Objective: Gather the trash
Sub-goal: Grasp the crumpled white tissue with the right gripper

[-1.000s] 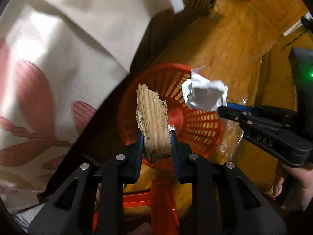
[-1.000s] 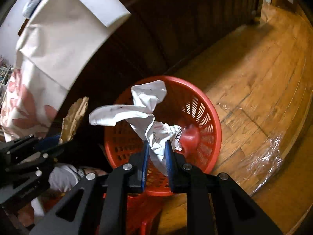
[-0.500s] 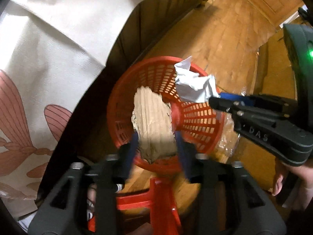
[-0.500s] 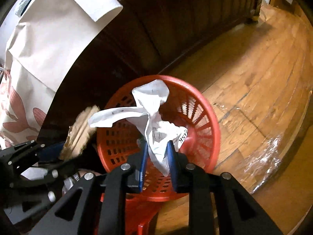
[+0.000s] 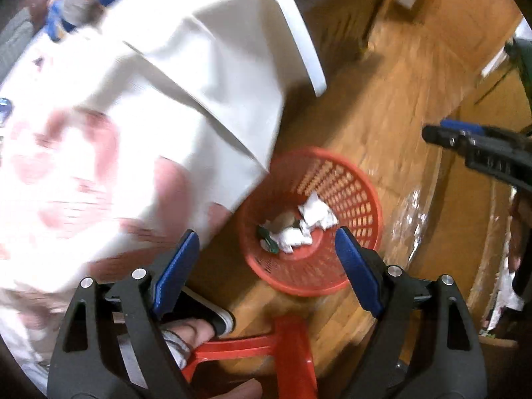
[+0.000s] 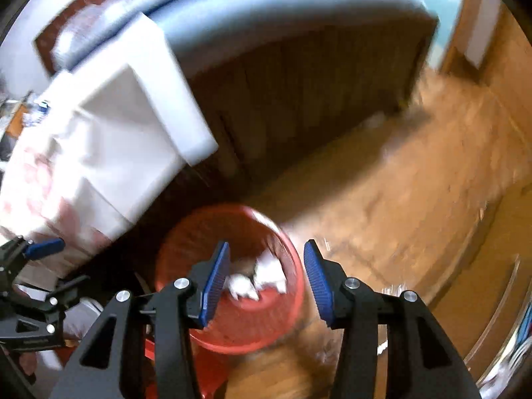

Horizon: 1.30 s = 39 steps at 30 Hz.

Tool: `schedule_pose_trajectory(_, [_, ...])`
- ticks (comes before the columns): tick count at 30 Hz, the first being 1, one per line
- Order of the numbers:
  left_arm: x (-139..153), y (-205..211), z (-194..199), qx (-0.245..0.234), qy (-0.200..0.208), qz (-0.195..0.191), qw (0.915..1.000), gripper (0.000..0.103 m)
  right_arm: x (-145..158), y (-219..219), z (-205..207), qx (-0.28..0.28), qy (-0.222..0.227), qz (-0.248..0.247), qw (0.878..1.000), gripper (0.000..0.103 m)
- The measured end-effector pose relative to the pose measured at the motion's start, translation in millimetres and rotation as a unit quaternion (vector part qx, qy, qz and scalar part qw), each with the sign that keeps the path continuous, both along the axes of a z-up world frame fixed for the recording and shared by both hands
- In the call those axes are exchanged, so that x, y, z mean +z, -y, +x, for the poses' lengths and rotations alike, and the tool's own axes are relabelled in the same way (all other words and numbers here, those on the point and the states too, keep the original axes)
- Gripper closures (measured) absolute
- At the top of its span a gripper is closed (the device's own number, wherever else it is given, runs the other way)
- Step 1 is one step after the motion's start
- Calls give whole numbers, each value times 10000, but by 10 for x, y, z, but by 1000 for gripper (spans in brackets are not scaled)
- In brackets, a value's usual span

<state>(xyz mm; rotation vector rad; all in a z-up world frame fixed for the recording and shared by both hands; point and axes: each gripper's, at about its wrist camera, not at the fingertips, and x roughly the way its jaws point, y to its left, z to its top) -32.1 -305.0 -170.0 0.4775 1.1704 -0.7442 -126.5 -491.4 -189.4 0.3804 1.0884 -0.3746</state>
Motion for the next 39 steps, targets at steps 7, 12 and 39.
schedule_pose_trajectory(7, [1005,-1072,394,811,913,-548,9910,20,1252,-722,803,1141,1321,-145,9845,49])
schedule_pose_trajectory(12, [1350,-2172,886,2024,1587,-537,9649,20,1633,-1571,1609,2106,1887,71,9592,42])
schedule_pose_trajectory(39, [819,-3970,1693,3919,1021,-873,9102,20,81,-4826,5202,3819,860,526,9187,87])
